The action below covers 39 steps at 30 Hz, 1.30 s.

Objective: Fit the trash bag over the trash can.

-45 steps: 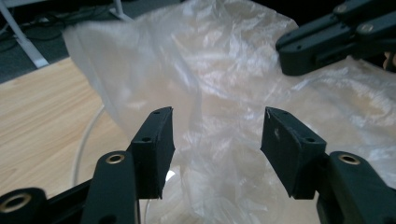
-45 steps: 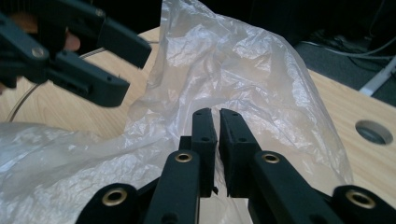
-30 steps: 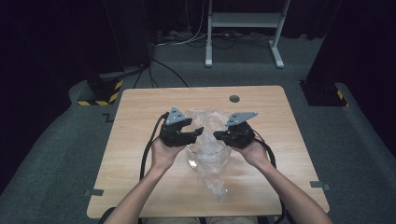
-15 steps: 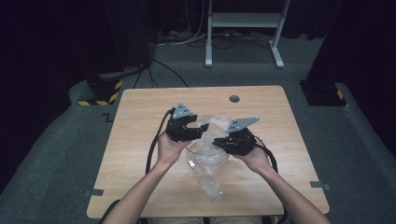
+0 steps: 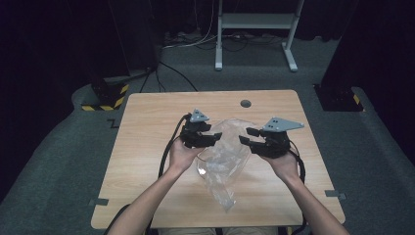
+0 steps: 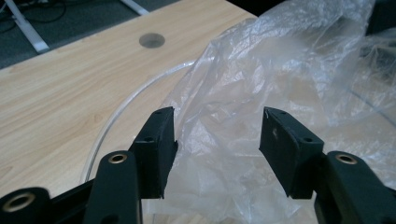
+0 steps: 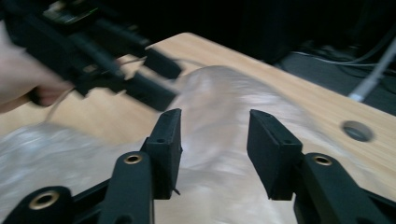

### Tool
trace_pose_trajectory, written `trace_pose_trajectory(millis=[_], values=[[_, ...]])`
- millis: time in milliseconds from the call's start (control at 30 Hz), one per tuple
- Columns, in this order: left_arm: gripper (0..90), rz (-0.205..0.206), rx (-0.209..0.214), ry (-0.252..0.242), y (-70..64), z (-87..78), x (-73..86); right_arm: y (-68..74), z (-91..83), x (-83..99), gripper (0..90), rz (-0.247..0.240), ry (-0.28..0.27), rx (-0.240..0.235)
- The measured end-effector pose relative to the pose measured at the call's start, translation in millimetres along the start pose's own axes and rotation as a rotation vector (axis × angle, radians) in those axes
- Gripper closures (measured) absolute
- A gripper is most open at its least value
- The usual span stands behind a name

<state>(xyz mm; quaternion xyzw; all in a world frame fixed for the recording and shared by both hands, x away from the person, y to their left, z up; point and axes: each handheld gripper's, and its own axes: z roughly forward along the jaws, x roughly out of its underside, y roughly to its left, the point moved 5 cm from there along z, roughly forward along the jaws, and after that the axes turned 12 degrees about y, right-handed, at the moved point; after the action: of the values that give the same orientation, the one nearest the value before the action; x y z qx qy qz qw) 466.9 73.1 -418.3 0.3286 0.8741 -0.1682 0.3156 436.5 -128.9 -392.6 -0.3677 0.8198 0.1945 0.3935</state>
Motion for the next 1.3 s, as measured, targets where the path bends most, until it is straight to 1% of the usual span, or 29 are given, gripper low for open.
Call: trace_pose_trajectory(millis=[67, 133, 233, 367, 500, 567, 633, 733, 867, 967, 1033, 1167, 1300], values=[[45.3, 0.004, 0.000, 0.017, -0.1, 1.4, 1.0, -7.3, -1.4, 0.5, 52.3, 0.030, -0.008, 0.023], [45.4, 0.004, 0.006, 0.027, -1.2, 2.6, 1.5, -12.9, -1.3, 1.9, 51.4, 0.055, -0.010, 0.033], [45.3, 0.010, 0.008, 0.035, -3.2, 2.0, 2.4, -16.8, 2.4, 3.6, 51.8, 0.080, -0.002, 0.025], [45.1, 0.014, 0.008, 0.023, -4.6, -3.0, 4.6, -15.1, 11.7, 3.7, 57.2, 0.079, 0.019, -0.006], [44.0, 0.022, 0.016, -0.010, -6.1, -12.0, 7.6, -11.3, 23.4, 2.2, 68.6, 0.051, 0.050, -0.032], [43.6, 0.027, 0.015, -0.027, -6.9, -17.6, 9.7, -9.9, 27.6, -0.4, 75.5, 0.033, 0.052, -0.037], [43.6, 0.027, 0.012, -0.037, -7.2, -22.7, 12.3, -9.0, 30.9, -3.8, 80.4, 0.009, 0.049, -0.032], [43.5, 0.023, 0.005, -0.044, -6.4, -29.0, 17.1, -5.8, 35.7, -9.8, 84.9, -0.025, 0.045, -0.027], [43.3, 0.006, -0.006, -0.064, -3.8, -38.0, 23.0, 2.3, 44.3, -16.7, 87.6, -0.083, 0.054, -0.037], [43.1, -0.002, -0.020, -0.083, -1.5, -44.7, 26.2, 9.3, 52.2, -19.2, 88.4, -0.120, 0.080, -0.054], [42.9, -0.006, -0.028, -0.092, -0.4, -47.9, 27.7, 15.1, 58.9, -20.8, 88.4, -0.144, 0.106, -0.078], [42.7, -0.011, -0.032, -0.093, 0.5, -49.5, 30.3, 22.2, 66.3, -21.5, 88.3, -0.173, 0.141, -0.104], [42.6, -0.004, -0.026, -0.083, -1.4, -46.3, 30.2, 26.4, 67.8, -22.1, 88.0, -0.182, 0.148, -0.119]])
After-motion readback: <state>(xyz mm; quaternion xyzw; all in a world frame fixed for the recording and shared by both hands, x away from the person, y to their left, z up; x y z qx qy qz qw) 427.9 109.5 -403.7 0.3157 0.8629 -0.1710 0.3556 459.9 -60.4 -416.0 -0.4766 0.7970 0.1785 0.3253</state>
